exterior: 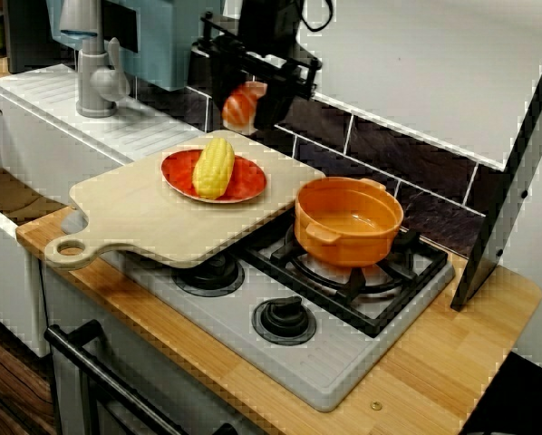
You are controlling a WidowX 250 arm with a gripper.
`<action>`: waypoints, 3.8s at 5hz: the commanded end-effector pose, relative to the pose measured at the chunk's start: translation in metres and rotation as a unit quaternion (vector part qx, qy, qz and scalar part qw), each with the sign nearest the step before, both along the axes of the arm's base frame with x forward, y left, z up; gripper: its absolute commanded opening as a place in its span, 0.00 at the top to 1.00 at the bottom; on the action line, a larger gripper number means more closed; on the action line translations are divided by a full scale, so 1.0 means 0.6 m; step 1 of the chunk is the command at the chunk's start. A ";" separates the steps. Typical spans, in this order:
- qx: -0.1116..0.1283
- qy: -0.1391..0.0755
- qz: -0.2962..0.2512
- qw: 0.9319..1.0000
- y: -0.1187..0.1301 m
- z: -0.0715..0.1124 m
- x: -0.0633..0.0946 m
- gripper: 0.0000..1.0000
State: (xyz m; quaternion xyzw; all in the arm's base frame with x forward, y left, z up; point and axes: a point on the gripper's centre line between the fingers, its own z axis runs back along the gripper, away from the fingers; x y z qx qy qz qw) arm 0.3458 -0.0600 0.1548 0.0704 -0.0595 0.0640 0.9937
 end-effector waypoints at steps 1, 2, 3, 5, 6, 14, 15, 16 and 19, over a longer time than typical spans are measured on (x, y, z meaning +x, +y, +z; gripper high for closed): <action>0.000 -0.029 -0.063 0.998 -0.055 0.034 0.020 1.00; -0.006 -0.025 -0.072 0.997 -0.074 0.038 0.029 1.00; -0.016 -0.027 -0.078 0.996 -0.095 0.048 0.034 1.00; -0.023 -0.023 -0.087 0.996 -0.121 0.063 0.041 1.00; -0.023 -0.008 -0.087 0.996 -0.125 0.050 0.045 1.00; 0.005 0.015 -0.079 0.997 -0.118 -0.041 0.033 0.00; 0.003 0.014 -0.077 0.997 -0.115 -0.041 0.030 0.00; -0.004 0.014 -0.066 0.998 -0.104 -0.034 0.031 0.00; -0.018 -0.021 -0.032 0.999 -0.041 0.008 -0.004 0.00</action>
